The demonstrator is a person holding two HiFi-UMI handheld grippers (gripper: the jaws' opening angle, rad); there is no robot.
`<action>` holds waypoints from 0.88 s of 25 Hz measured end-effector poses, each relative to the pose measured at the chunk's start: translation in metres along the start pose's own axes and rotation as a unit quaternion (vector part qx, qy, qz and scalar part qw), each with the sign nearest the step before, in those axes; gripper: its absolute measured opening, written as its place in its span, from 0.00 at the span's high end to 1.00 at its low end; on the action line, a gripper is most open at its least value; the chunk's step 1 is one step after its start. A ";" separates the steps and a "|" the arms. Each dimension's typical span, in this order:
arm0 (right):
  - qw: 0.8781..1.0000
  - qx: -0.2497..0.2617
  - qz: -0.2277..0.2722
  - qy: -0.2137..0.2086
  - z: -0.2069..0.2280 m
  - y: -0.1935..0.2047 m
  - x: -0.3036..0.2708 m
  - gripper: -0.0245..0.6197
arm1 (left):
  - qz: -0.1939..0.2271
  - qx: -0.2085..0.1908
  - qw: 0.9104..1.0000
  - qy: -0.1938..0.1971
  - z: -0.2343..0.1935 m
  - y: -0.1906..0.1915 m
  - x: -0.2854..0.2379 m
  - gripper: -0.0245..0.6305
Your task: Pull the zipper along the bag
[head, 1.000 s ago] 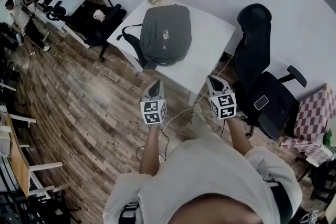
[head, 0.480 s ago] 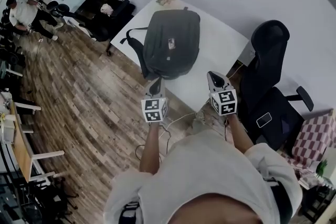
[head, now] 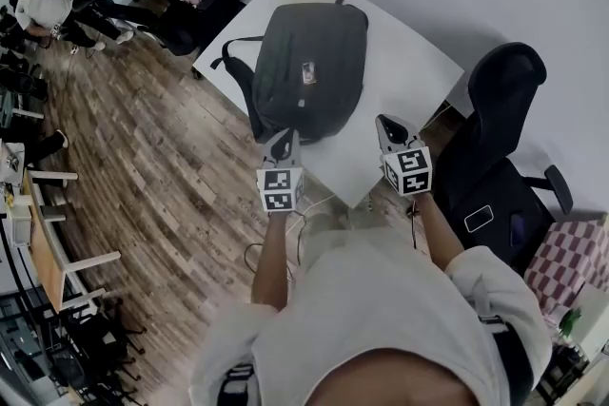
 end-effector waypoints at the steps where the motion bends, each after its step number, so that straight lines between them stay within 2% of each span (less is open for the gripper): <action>1: 1.000 -0.002 -0.004 0.000 0.002 0.003 -0.003 0.94 | -0.004 -0.008 1.000 0.005 0.000 0.001 -0.004 0.92; 6: 1.000 -0.009 -0.029 0.001 0.007 0.016 -0.019 0.94 | -0.037 -0.058 0.997 0.032 -0.002 0.011 -0.019 0.92; 11: 0.999 -0.009 -0.048 0.019 0.008 0.024 -0.036 0.94 | -0.071 -0.115 0.986 0.093 -0.006 0.025 -0.036 0.92; 13: 0.998 -0.008 -0.054 0.029 0.008 0.028 -0.040 0.94 | -0.075 -0.151 0.977 0.131 -0.003 0.028 -0.042 0.92; 17: 0.997 -0.009 -0.071 0.042 0.007 0.035 -0.047 0.94 | -0.085 -0.216 0.951 0.204 0.003 0.037 -0.051 0.92; 20: 0.995 -0.005 -0.088 0.041 0.008 0.044 -0.055 0.94 | -0.090 -0.261 0.932 0.237 0.004 0.045 -0.055 0.92; 22: 0.994 0.004 -0.105 0.039 0.010 0.052 -0.062 0.94 | -0.094 -0.279 0.923 0.248 0.002 0.050 -0.057 0.92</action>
Point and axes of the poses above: the fingertips, and each gripper's own axes: x backward along the fingers, z to its right, y out of its underside, the point moved 7 cm from there along x, backward along the fingers, and after that the axes turned 12 degrees about z, right-handed, at the moved point
